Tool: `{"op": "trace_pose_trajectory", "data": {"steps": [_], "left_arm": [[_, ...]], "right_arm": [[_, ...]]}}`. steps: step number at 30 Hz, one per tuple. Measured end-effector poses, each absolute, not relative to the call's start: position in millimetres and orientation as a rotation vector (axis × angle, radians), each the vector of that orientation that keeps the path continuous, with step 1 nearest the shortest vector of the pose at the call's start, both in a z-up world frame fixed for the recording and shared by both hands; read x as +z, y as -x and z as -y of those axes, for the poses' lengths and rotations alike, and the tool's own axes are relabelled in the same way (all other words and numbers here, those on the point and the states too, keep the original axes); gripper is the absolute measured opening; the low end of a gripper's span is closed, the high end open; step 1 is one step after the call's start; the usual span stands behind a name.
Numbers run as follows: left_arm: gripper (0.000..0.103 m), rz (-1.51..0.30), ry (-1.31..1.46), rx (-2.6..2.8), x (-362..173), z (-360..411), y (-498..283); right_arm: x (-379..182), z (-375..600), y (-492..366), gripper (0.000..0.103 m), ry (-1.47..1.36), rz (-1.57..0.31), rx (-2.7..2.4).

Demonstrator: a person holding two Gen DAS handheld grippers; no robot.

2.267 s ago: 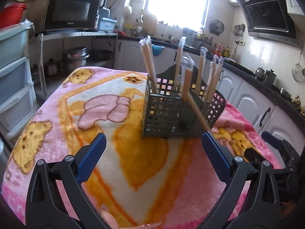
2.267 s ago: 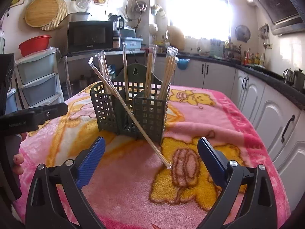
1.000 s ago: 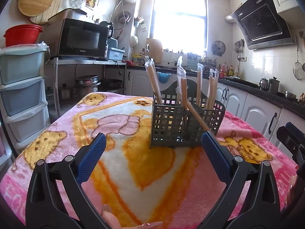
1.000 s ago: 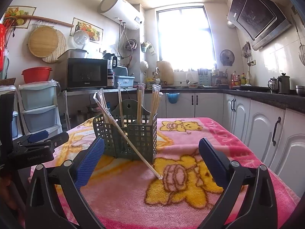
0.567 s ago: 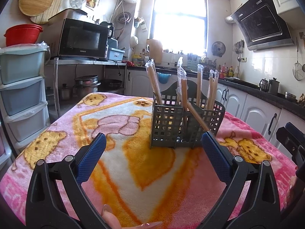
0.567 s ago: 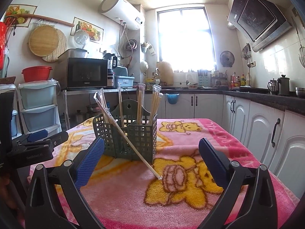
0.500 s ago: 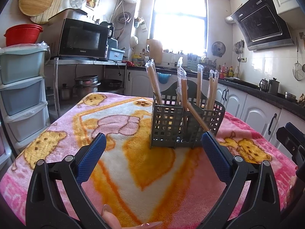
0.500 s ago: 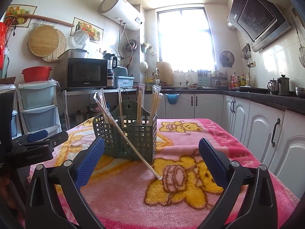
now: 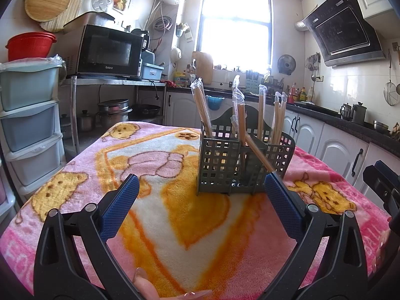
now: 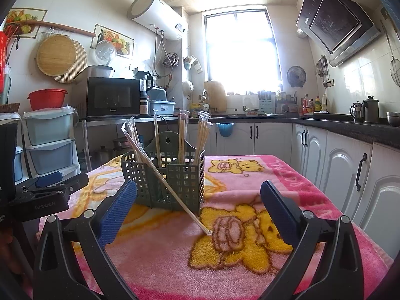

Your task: Organize utensils

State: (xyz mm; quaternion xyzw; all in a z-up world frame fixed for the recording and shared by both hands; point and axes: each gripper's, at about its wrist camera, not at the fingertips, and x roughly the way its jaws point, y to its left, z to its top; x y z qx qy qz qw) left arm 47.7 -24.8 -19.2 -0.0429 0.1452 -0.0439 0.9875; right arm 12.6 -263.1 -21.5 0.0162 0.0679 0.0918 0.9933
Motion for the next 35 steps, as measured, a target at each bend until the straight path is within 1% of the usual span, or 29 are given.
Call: {"op": "trace_pose_trajectory", "data": {"steps": [18,26,28,31,32,35], "left_arm": [[0.093,-0.316,0.109,-0.081,-20.3,21.3,-50.9],[0.093,-0.349,0.13,-0.067,-22.8,16.7,-57.2],[0.093,-0.398,0.152,-0.067,-22.6,11.2,-63.8],[0.093,-0.547,0.157,-0.002,-17.4,-12.7,-92.4],[0.093,-0.586,0.151,0.027,-15.4,-24.3,-103.4],[0.093,-0.721,0.108,0.168,-19.7,-67.5,-145.9]], "right_arm": [[-20.4,264.3,-12.7,0.097,-0.031,-0.135,0.174],[-19.8,269.0,-20.6,0.097,-0.051,-0.195,0.161],[-20.4,272.7,-26.5,0.097,-0.061,-0.232,0.158],[-19.5,289.9,-53.2,0.097,-0.04,-0.347,0.11],[-20.1,300.3,-66.7,0.097,-0.045,-0.399,0.083],[-34.4,340.2,-127.8,0.097,-0.011,-0.647,-0.057]]}}
